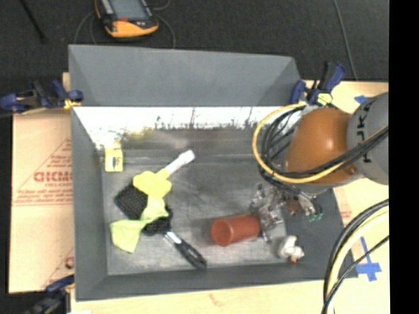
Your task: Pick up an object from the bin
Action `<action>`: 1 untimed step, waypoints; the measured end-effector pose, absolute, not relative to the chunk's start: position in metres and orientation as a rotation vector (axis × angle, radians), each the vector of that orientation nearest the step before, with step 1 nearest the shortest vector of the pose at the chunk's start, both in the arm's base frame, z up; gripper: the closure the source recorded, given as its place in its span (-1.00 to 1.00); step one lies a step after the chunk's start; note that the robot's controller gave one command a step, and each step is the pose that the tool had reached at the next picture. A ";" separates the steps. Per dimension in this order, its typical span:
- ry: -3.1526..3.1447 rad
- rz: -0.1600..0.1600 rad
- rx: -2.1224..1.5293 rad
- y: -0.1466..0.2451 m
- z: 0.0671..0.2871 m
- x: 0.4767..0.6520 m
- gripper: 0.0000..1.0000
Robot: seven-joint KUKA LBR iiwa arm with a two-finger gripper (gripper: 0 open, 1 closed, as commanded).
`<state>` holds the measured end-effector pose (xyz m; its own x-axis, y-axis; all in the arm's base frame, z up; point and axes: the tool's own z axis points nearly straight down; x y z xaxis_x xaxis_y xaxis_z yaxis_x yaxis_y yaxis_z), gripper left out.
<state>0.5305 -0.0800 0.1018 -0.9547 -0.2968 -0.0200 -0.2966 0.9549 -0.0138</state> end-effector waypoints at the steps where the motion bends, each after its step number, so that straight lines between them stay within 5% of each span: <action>1: 3.084 -0.017 -0.469 -0.080 0.102 0.530 1.00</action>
Offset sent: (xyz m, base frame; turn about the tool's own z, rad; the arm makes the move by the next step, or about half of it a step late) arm 0.0004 0.0274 0.1031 -0.0140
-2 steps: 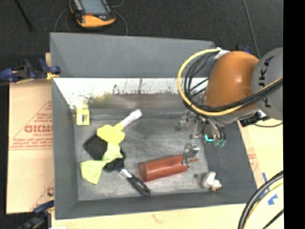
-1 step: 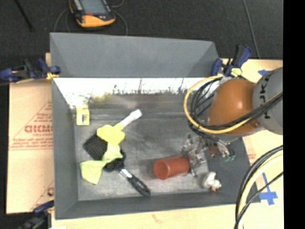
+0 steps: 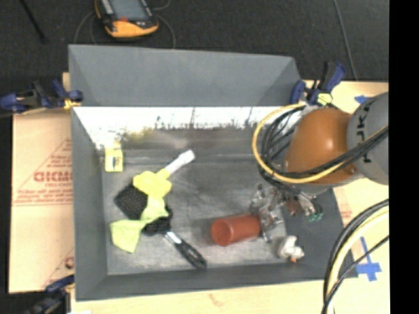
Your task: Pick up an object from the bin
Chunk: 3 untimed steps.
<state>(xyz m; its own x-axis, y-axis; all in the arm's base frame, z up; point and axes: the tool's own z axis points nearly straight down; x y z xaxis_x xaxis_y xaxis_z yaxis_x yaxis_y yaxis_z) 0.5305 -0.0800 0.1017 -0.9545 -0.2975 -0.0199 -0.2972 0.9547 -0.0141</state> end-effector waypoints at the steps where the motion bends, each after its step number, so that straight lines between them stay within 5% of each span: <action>1: 3.084 -0.018 -0.470 -0.077 0.104 0.530 1.00; 3: 3.069 -0.019 -0.499 -0.079 0.104 0.527 1.00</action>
Offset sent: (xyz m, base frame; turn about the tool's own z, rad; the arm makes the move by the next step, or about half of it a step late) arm -0.0286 -0.0029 -0.0207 -0.0618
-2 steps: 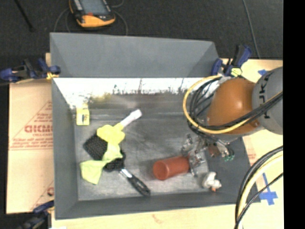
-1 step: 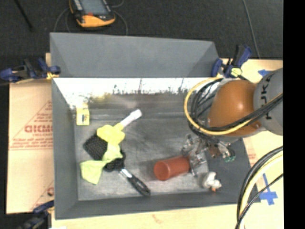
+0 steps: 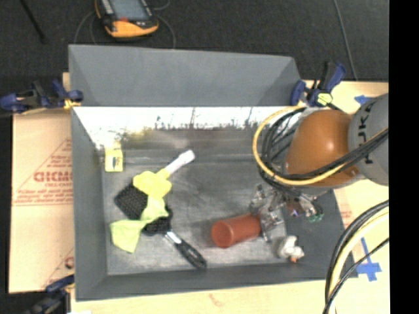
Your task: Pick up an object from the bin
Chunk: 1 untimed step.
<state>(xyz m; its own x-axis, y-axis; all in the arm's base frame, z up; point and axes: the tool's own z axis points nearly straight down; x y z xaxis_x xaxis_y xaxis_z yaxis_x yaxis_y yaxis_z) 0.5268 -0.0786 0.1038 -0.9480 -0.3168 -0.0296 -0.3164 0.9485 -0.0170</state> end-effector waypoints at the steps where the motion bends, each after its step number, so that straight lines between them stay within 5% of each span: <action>1: 3.079 -0.007 -0.570 -0.085 0.262 0.499 1.00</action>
Offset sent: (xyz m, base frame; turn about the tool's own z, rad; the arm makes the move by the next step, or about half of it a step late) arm 0.0000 0.0000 0.0000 0.0000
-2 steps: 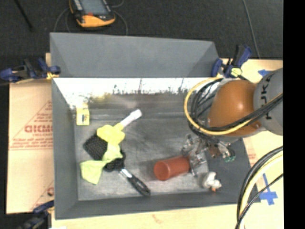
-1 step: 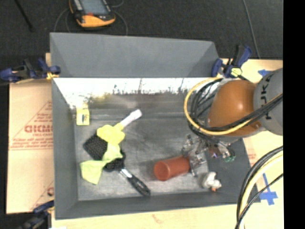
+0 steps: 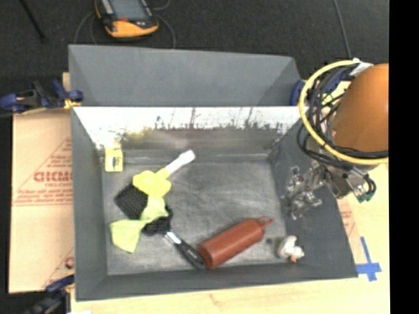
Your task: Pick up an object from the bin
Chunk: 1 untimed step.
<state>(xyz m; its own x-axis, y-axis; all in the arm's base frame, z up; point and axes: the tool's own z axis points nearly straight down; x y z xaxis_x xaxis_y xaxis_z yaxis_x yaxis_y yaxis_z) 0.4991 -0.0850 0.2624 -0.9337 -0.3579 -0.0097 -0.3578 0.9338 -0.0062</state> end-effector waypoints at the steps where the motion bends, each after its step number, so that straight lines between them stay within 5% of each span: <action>1: 3.086 0.000 -0.569 -0.084 0.259 0.498 -1.00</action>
Offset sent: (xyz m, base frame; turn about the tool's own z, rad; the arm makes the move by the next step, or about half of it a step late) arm 0.0000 0.0000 0.0000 0.0000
